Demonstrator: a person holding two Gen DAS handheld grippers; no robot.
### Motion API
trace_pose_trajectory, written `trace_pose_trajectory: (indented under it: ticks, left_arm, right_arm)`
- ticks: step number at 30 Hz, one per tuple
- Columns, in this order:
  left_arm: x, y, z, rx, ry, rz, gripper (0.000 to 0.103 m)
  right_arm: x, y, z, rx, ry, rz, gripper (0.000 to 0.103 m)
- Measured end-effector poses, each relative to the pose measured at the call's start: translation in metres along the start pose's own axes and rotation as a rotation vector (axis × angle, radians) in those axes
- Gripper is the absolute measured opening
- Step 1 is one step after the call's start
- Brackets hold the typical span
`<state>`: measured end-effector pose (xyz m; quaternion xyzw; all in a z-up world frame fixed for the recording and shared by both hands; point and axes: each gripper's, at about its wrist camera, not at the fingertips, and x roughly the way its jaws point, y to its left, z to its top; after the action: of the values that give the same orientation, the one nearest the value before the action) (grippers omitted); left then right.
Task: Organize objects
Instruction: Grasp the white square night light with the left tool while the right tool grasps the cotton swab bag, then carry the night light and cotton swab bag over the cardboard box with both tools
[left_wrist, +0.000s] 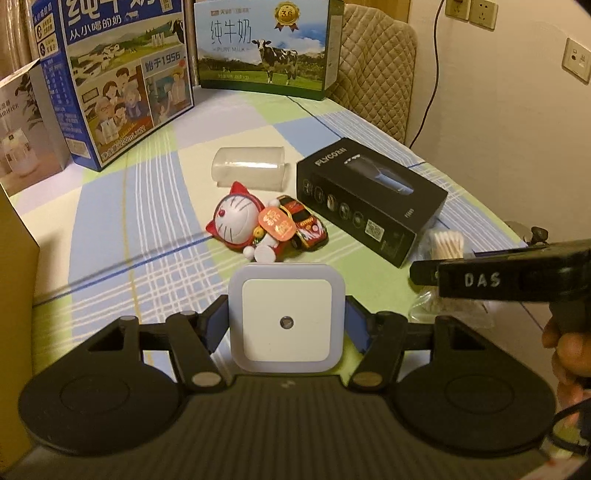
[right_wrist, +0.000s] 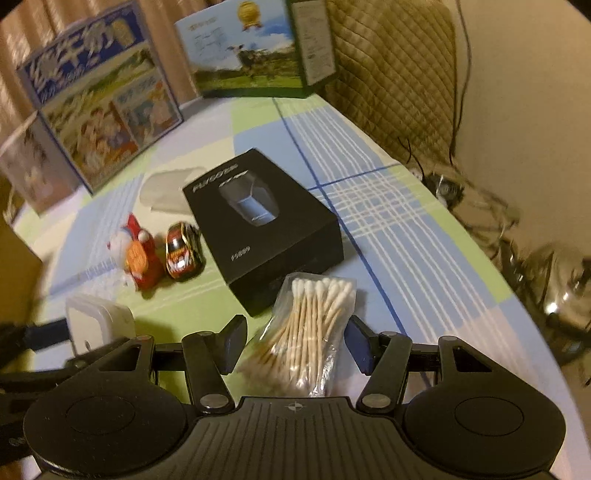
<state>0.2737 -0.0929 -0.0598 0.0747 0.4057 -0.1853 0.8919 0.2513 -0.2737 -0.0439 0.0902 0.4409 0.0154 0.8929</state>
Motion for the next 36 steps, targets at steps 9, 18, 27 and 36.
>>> trace_pose_trajectory:
  ticks: [9, 18, 27, 36]
  left_arm:
    - [-0.010, 0.005, -0.012, -0.026, 0.005, 0.011, 0.060]
    - [-0.028, -0.001, -0.026, -0.037, 0.015, 0.018, 0.060]
    - [-0.058, -0.003, -0.023, -0.084, -0.002, 0.051, 0.060]
    - [-0.104, -0.001, -0.030, -0.142, 0.003, 0.097, 0.060]
  right_arm:
    - [-0.012, 0.000, -0.013, -0.021, 0.015, 0.017, 0.021]
    - [-0.041, 0.000, -0.024, -0.042, -0.010, 0.097, 0.021]
    - [-0.064, 0.003, -0.034, -0.035, -0.052, 0.148, 0.020]
    - [-0.103, 0.023, -0.038, -0.083, -0.082, 0.207, 0.020]
